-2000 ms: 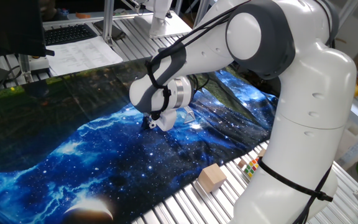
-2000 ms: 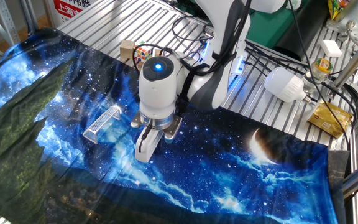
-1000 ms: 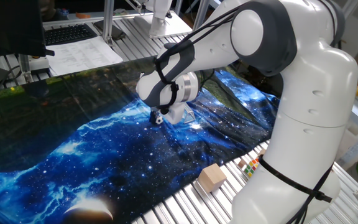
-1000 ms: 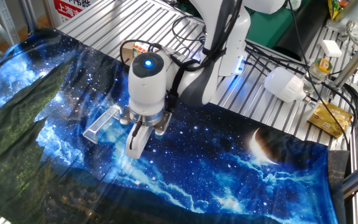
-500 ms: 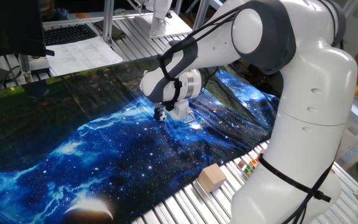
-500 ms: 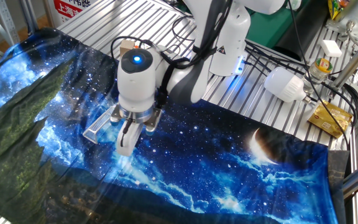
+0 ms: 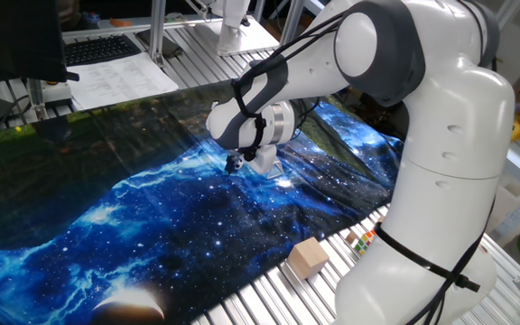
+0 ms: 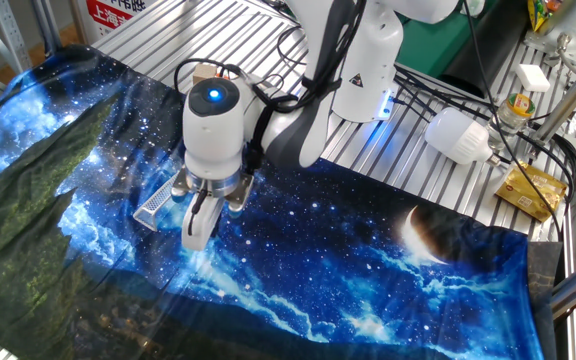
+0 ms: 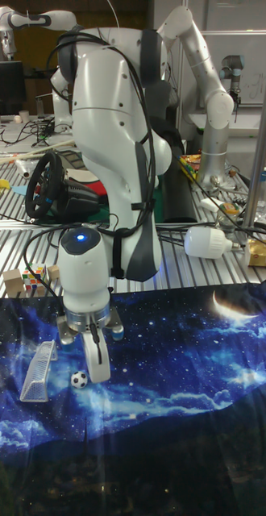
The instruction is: Push the soccer ball into the goal
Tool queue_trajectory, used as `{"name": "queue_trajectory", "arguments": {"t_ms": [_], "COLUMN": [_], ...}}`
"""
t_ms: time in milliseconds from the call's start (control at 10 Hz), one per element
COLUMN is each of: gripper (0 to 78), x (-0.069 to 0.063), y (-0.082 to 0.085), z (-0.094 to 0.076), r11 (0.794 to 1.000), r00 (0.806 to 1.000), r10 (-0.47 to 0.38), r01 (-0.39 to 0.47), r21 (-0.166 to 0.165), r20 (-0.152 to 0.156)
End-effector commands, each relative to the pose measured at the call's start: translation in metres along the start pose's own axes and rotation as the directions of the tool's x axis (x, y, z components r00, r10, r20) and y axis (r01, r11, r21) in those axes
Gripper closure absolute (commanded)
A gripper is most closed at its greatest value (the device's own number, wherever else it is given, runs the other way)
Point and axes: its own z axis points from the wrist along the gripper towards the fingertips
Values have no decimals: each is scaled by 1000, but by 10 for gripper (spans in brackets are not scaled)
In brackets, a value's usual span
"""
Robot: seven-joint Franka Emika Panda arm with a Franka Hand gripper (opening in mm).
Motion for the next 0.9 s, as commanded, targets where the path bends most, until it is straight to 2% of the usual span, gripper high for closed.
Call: {"name": "queue_trajectory", "arguments": {"t_ms": [100,700,900], "gripper": [776,776,776], "x": [-11,-19,-21], "y": [4,8,13], "z": [5,6,-2], "r11": [994,985,980], "r00": [993,983,980], "r10": [107,170,192], "r01": [-106,-167,-190], "r21": [-37,-53,-55], "r20": [53,75,49]}}
